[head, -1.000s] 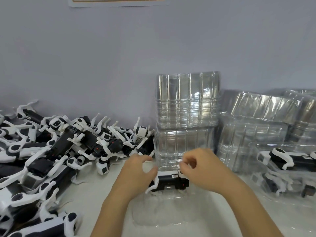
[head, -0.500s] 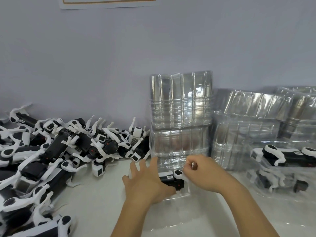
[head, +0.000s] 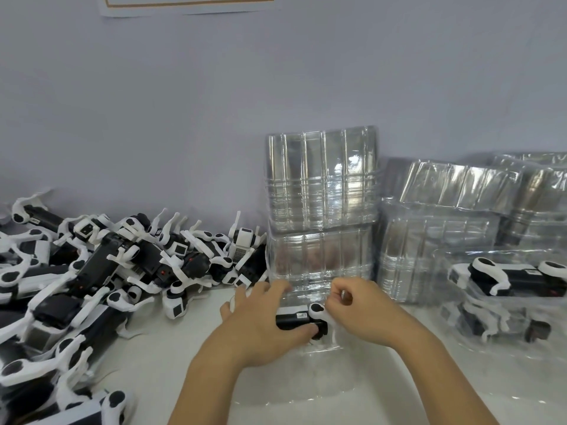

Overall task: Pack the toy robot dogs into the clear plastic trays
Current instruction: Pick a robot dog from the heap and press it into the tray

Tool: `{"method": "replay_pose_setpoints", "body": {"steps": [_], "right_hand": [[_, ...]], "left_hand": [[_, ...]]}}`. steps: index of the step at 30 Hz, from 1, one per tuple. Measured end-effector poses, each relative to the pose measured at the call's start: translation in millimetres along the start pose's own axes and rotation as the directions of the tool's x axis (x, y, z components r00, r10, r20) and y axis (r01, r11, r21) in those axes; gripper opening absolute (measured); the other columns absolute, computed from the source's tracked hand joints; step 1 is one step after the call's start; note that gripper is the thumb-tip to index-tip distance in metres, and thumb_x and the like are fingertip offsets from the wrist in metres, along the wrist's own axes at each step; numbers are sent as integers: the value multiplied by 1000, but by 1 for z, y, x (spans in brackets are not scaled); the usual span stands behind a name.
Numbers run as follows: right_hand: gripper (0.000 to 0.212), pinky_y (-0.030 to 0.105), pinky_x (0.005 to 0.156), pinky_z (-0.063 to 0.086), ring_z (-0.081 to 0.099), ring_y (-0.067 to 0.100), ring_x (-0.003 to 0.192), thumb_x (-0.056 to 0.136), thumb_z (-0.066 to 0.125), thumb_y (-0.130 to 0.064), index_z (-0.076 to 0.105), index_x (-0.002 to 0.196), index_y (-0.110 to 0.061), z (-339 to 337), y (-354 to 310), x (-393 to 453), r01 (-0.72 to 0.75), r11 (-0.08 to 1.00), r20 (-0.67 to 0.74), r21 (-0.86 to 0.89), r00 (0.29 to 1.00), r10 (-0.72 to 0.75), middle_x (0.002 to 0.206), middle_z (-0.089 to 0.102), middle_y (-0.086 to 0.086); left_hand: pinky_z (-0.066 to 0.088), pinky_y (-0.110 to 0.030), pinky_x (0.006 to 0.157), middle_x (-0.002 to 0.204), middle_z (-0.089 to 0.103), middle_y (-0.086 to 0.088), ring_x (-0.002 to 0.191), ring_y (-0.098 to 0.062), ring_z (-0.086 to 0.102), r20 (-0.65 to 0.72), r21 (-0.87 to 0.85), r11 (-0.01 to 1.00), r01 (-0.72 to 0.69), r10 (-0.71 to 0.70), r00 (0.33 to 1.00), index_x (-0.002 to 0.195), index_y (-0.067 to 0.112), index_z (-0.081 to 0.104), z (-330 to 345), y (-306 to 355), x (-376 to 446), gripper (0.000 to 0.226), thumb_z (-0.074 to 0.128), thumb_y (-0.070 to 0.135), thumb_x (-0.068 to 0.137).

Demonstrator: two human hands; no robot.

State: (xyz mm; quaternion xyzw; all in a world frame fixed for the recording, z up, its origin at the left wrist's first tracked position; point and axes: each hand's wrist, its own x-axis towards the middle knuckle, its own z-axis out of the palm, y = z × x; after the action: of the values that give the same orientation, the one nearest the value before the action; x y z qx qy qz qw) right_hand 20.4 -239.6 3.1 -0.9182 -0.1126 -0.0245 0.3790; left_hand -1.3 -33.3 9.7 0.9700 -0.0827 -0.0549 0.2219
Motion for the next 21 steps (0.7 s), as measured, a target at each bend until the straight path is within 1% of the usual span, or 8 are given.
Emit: {"method": "replay_pose_setpoints", "body": {"steps": [2,3,6,9,13,15,18,21], "right_hand": [[26,17,53,36,39,3,50,88,57,-27,47,66,-21,-1,1,1,2,1000,2,8,1000,-2,55,48,-10],[26,16,52,35,39,3,49,89,57,-27,47,65,-21,-1,1,0,5,1000,3,8,1000,-5,54,48,-12],[24,16,52,34,38,3,49,88,57,-26,49,67,-18,-1,2,0,16,1000,5,21,1000,-16,52,45,-13],[21,18,54,34,36,4,52,89,57,-25,52,75,-11,-1,2,0,15,999,7,37,1000,-15,55,43,-11],[21,20,55,35,37,4,53,90,57,-25,53,76,-10,-1,2,-1,15,999,6,34,1000,-16,57,43,-11],[21,18,54,35,37,3,52,90,57,-24,53,76,-9,-1,2,-1,15,999,2,32,1000,-15,56,44,-11],[21,17,53,35,37,4,52,91,57,-23,54,77,-7,-2,1,-1,16,999,6,37,1000,-16,58,45,-9],[21,19,55,36,38,4,54,90,57,-24,54,76,-8,-2,0,-1,12,999,12,37,1000,-12,59,46,-9]], "left_hand": [[-3,-48,121,145,27,26,139,-4,24,28,-48,997,-68,69,997,137,55,28,-4,0,-2,89,58,88,59],[-9,-45,120,143,26,29,139,1,23,22,-45,993,-111,112,993,137,56,29,-4,1,-3,94,60,90,54],[-10,-33,114,141,20,27,143,-1,10,3,10,978,-209,209,978,135,59,31,3,5,-4,98,67,87,48],[-12,-38,117,145,10,21,141,-2,-1,15,56,976,-210,210,978,133,59,28,9,5,-5,94,75,74,53],[-4,-41,119,145,10,18,138,-5,-1,-11,61,983,-174,175,984,125,52,34,12,5,-4,86,77,71,54],[9,-42,120,148,10,17,140,-11,-2,3,43,989,-142,142,990,123,48,35,12,4,-3,87,78,72,52],[26,-37,113,147,15,18,142,-15,6,24,27,991,-127,127,992,120,44,38,9,2,-3,87,78,74,48],[23,-36,115,143,16,19,141,-14,8,33,39,991,-131,130,991,113,45,39,8,1,-3,82,76,76,47]]}}
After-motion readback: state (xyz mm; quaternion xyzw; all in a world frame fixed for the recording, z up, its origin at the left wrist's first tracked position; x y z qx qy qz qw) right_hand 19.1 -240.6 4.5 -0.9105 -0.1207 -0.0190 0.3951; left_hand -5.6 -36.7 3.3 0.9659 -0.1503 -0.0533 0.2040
